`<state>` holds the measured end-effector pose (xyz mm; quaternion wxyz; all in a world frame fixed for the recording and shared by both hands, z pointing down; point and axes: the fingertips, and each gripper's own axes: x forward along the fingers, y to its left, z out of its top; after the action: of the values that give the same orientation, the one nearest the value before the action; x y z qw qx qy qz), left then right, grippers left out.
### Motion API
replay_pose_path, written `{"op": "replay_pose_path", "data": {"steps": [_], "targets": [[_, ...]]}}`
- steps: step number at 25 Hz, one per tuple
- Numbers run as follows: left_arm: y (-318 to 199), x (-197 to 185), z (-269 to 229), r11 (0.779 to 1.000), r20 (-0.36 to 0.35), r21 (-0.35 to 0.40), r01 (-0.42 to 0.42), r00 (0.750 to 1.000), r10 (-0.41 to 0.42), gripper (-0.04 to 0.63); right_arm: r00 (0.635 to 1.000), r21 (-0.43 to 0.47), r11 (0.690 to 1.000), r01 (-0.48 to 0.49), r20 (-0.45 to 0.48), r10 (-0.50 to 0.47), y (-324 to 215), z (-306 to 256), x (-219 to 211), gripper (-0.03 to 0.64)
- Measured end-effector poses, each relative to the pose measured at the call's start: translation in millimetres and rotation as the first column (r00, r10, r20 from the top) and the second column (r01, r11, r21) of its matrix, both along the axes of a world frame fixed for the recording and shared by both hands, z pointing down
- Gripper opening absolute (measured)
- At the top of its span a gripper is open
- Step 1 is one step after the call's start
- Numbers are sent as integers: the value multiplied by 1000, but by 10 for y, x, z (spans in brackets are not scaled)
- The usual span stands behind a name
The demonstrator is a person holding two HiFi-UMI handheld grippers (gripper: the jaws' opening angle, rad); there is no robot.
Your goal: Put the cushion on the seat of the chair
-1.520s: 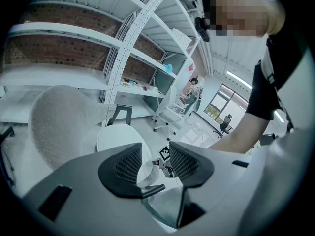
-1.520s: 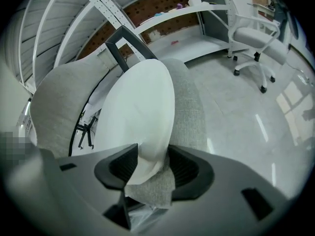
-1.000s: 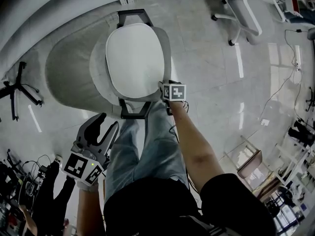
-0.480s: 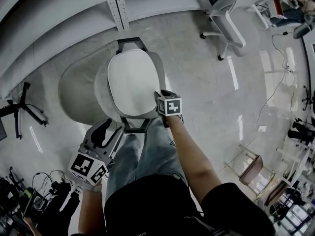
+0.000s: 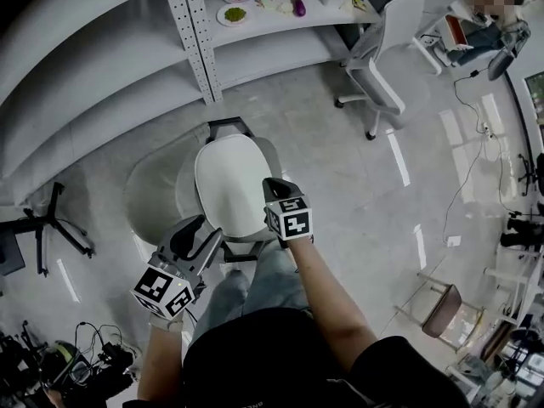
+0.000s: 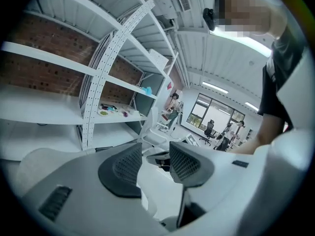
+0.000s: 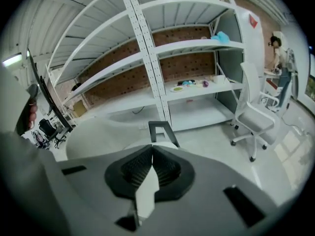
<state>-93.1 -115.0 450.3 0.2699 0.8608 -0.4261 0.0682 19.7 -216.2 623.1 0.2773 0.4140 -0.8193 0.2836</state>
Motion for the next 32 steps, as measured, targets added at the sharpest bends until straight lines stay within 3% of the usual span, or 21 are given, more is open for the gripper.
{"op": "replay_pose_path", "data": {"steps": [9, 16, 24, 32], "targets": [[-381, 59, -478, 992, -36, 123, -17, 999, 21, 172, 992, 227, 974, -13, 121, -15, -259, -1259, -41, 11], [-665, 227, -944, 971, -58, 235, -32, 997, 47, 159, 977, 345, 938, -41, 209, -34, -297, -2125, 46, 11], [-822, 442, -1413, 934, -53, 352, -56, 995, 80, 88, 959, 465, 879, -107, 280, -31, -285, -2903, 283, 9], [-929, 684, -1884, 883, -68, 465, -60, 992, 103, 31, 941, 555, 815, -166, 335, -36, -273, -3565, 670, 9]]}}
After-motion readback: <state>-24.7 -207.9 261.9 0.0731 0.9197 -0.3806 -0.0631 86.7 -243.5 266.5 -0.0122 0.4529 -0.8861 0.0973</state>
